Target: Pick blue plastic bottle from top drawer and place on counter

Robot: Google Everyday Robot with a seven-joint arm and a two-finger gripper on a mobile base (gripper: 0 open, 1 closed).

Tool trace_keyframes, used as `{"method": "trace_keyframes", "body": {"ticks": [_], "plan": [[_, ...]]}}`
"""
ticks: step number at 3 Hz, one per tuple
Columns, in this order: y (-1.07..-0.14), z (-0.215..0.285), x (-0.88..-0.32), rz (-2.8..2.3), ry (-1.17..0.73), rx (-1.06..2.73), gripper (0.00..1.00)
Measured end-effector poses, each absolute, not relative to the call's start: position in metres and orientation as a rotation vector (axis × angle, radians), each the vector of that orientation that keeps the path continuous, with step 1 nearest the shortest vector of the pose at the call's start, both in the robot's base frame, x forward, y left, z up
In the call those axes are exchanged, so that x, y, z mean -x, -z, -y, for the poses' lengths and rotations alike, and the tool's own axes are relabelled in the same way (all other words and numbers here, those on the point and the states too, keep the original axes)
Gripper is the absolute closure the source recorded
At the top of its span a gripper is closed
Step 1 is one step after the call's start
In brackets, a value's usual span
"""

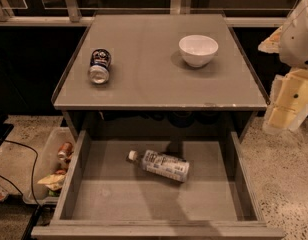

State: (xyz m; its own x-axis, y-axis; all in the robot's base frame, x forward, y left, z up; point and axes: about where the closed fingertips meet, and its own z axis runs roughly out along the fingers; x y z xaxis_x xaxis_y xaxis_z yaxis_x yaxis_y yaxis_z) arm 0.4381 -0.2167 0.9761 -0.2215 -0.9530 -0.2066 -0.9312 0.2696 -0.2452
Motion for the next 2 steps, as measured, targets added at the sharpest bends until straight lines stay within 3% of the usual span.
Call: {"method": "trace_keyframes", "body": {"ticks": [2], "plan": [[-0.952, 0.204, -0.435, -2.223, 0.035, 1.767, 0.00]]}}
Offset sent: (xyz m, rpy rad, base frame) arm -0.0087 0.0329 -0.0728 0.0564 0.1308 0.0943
